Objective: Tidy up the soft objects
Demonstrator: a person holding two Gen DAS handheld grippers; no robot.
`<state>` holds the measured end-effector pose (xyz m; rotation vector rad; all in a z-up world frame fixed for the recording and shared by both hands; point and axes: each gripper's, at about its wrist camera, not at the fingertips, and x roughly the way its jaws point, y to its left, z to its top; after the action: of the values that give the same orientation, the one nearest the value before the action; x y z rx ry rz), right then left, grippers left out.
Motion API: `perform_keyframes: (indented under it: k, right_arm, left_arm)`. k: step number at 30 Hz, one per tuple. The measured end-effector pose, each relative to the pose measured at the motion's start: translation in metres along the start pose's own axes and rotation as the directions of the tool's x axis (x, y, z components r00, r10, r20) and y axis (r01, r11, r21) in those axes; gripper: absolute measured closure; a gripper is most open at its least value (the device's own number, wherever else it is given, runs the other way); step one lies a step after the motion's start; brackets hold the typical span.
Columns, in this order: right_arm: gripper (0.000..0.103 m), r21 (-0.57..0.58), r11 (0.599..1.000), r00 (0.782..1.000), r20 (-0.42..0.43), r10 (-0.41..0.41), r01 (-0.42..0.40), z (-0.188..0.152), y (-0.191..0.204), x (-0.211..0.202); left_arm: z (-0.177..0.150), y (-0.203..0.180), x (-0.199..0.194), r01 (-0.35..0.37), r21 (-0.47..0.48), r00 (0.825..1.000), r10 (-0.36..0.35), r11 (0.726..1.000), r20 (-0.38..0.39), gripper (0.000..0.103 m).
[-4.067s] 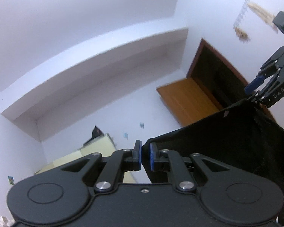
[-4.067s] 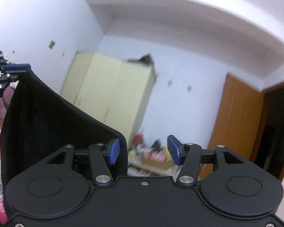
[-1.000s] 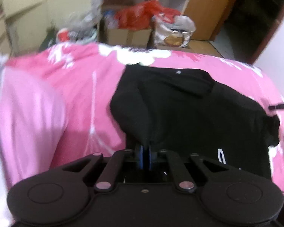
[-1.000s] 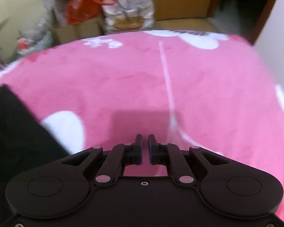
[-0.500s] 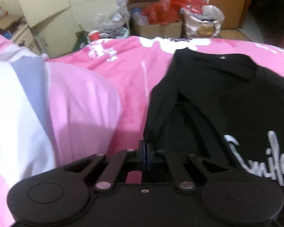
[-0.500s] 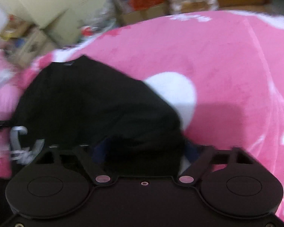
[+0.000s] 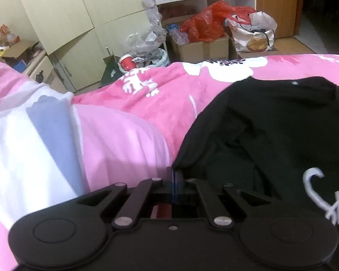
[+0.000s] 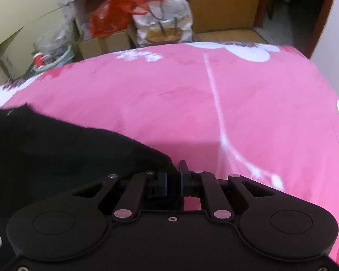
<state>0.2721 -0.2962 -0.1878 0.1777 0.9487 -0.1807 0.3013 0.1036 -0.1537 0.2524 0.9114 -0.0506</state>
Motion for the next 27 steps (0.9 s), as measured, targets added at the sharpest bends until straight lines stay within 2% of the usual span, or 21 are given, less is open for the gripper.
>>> perform_keyframes:
  k: [2, 6, 8, 10, 13, 14, 16, 17, 18, 19, 20, 21, 23, 24, 25, 27]
  right_arm:
    - [0.094, -0.004, 1.000, 1.000, -0.002, -0.009, 0.009, 0.009, -0.005, 0.007]
    - [0.094, -0.075, 0.993, 0.996, 0.017, -0.087, 0.088, 0.040, -0.014, 0.018]
    - [0.094, -0.100, 0.989, 0.994, 0.018, -0.111, 0.112, 0.051, -0.019, 0.022]
    - [0.094, -0.122, 0.982, 0.990, 0.014, -0.141, 0.142, 0.061, -0.023, 0.030]
    - [0.092, -0.136, 0.979, 0.986, -0.053, -0.160, 0.152, 0.062, -0.030, 0.053]
    - [0.088, -0.141, 0.978, 0.985, -0.059, -0.161, 0.151, 0.059, -0.030, 0.056]
    - [0.067, -0.137, 0.978, 0.986, -0.033, -0.161, 0.155, 0.055, -0.030, 0.051]
    - [0.046, -0.123, 0.981, 0.987, -0.031, -0.155, 0.150, 0.056, -0.032, 0.048]
    - [0.038, -0.087, 0.987, 0.990, -0.025, -0.136, 0.133, 0.056, -0.037, 0.041]
    - [0.036, -0.057, 0.991, 0.993, -0.018, -0.119, 0.118, 0.057, -0.042, 0.035]
    - [0.032, -0.032, 0.994, 0.995, -0.011, -0.104, 0.103, 0.059, -0.046, 0.030]
    - [0.026, 0.017, 0.997, 0.997, 0.005, -0.079, 0.079, 0.060, -0.055, 0.021]
    - [0.019, 0.122, 0.992, 0.999, 0.028, -0.041, 0.038, 0.061, -0.074, 0.005]
    - [0.019, 0.165, 0.986, 0.999, 0.036, -0.029, 0.022, 0.060, -0.082, -0.001]
    - [0.018, 0.200, 0.980, 0.999, 0.042, -0.020, 0.011, 0.061, -0.089, -0.007]
    - [0.018, 0.219, 0.975, 0.998, 0.048, -0.035, 0.024, 0.056, -0.100, -0.020]
  left_arm:
    - [0.002, 0.001, 0.000, -0.006, -0.002, 1.000, 0.006, 1.000, 0.002, 0.102]
    - [0.015, 0.003, 0.002, -0.045, 0.013, 0.999, 0.045, 0.999, 0.011, 0.102]
    - [0.024, 0.006, 0.009, -0.075, 0.028, 0.997, 0.075, 0.997, 0.009, 0.102]
    - [0.027, 0.008, 0.019, -0.076, 0.041, 0.997, 0.076, 0.996, -0.008, 0.102]
    - [0.024, 0.002, 0.032, -0.098, 0.116, 0.995, 0.096, 0.988, 0.018, 0.100]
    - [0.023, 0.001, 0.034, -0.092, 0.136, 0.996, 0.089, 0.986, 0.031, 0.100]
    - [0.022, 0.000, 0.035, -0.086, 0.152, 0.996, 0.080, 0.985, 0.047, 0.097]
    - [0.024, 0.005, 0.033, -0.071, 0.121, 0.997, 0.066, 0.990, 0.045, 0.097]
    - [0.026, 0.008, 0.031, -0.060, 0.089, 0.997, 0.055, 0.994, 0.051, 0.091]
    - [0.031, 0.015, 0.027, -0.045, 0.020, 0.997, 0.044, 0.999, 0.068, 0.082]
    - [0.033, 0.016, 0.026, -0.042, -0.001, 0.996, 0.042, 0.999, 0.073, 0.076]
    - [0.039, 0.022, 0.023, -0.030, -0.071, 0.996, 0.036, 0.997, 0.080, 0.065]
    - [0.047, 0.027, 0.017, -0.028, -0.140, 0.996, 0.040, 0.990, 0.082, 0.057]
    - [0.051, 0.027, 0.009, -0.060, -0.162, 0.993, 0.076, 0.985, 0.090, 0.053]
    - [0.052, 0.025, 0.002, -0.114, -0.143, 0.986, 0.130, 0.983, 0.102, 0.046]
    - [0.053, 0.017, -0.012, -0.222, -0.082, 0.962, 0.232, 0.972, 0.146, 0.040]
